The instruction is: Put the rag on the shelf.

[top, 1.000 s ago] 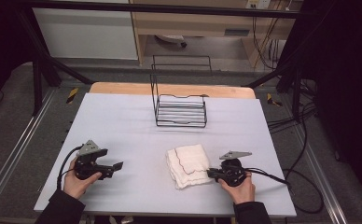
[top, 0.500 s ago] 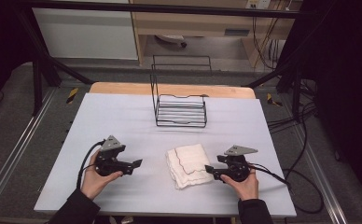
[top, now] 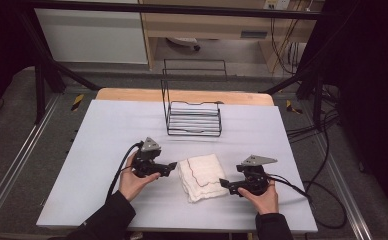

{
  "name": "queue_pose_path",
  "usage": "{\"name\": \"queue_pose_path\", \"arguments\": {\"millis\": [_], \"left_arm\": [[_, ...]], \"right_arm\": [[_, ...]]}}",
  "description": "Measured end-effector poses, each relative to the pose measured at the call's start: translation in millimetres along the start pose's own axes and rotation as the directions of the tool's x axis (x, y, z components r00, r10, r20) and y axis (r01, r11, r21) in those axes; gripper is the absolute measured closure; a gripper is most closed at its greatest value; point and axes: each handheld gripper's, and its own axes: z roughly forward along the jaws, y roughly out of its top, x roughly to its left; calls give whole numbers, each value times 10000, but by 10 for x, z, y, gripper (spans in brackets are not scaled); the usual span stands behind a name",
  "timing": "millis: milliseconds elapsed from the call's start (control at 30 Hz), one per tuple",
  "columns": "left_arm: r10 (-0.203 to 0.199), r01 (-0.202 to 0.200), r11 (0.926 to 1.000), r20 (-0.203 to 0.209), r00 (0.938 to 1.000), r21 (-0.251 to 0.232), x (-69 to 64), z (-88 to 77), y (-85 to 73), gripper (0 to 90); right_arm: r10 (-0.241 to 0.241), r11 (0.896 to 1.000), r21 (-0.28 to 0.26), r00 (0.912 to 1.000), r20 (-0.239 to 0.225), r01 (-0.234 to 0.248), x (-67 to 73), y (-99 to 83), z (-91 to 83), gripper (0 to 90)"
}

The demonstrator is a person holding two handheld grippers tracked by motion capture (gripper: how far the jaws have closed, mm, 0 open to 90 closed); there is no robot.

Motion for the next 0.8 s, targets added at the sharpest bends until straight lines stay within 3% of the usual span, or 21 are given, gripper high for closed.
{"name": "queue_pose_path", "arguments": {"millis": [167, 333, 467, 800], "left_arm": [[-207, 208, 9996, -86, 9997, 184, -46, 175, 44, 303], [-148, 166, 9985, -333, 9993, 522, -79, 311, 31, 359], [-459, 468, 9959, -126, 9989, 773, -81, 373, 17, 452], [-744, 725, 9928, 167, 9971, 953, -126, 470, 1, 568]], "right_arm": [[20, 10000, -23, 10000, 1, -20, -3, 3, 0, 70], [60, 10000, -51, 10000, 19, -60, -5, 8, -6, 57], [47, 10000, -18, 10000, 22, -47, -7, 10, -5, 55], [60, 9999, -112, 10000, 40, -59, -19, 23, -9, 47]]}}
